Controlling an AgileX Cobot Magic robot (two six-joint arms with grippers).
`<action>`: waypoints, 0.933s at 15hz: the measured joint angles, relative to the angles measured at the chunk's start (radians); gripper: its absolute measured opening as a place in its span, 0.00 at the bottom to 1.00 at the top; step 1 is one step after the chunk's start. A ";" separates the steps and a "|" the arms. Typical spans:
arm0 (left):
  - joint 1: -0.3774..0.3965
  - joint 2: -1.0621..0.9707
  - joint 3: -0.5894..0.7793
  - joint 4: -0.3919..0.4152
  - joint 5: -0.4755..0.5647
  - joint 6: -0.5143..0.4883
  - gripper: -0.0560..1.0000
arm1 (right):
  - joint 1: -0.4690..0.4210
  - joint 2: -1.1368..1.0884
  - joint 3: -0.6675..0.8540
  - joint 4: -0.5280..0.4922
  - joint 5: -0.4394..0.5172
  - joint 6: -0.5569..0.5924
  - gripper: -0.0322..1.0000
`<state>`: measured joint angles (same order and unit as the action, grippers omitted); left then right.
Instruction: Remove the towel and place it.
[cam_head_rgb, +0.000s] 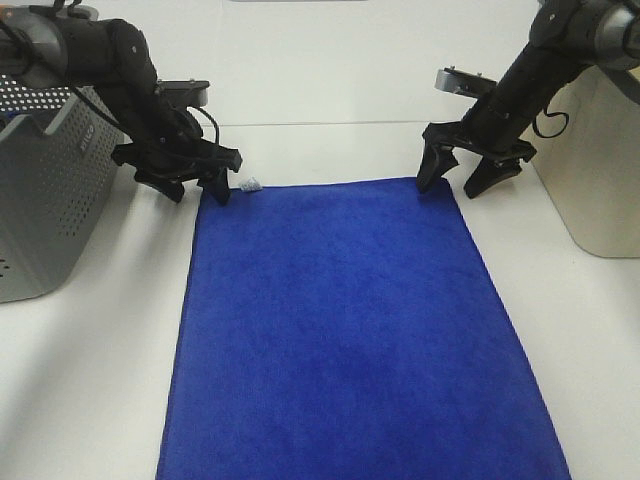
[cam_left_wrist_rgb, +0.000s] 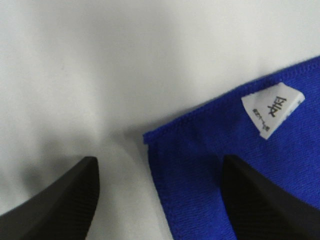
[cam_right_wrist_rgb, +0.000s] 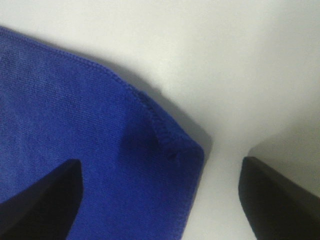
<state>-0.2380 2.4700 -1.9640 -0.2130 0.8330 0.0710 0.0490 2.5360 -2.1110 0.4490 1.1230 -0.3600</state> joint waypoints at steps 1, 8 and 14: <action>0.000 0.000 0.000 0.000 0.000 0.000 0.67 | -0.001 0.001 -0.005 0.002 0.000 0.000 0.84; 0.000 0.000 0.000 -0.010 0.003 0.004 0.67 | -0.001 0.011 -0.006 0.052 -0.007 0.003 0.83; -0.001 0.001 0.000 -0.078 0.003 0.014 0.66 | 0.002 0.035 -0.016 0.160 -0.008 0.012 0.81</action>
<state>-0.2390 2.4710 -1.9640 -0.2910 0.8360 0.0850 0.0510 2.5710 -2.1270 0.6090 1.1150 -0.3480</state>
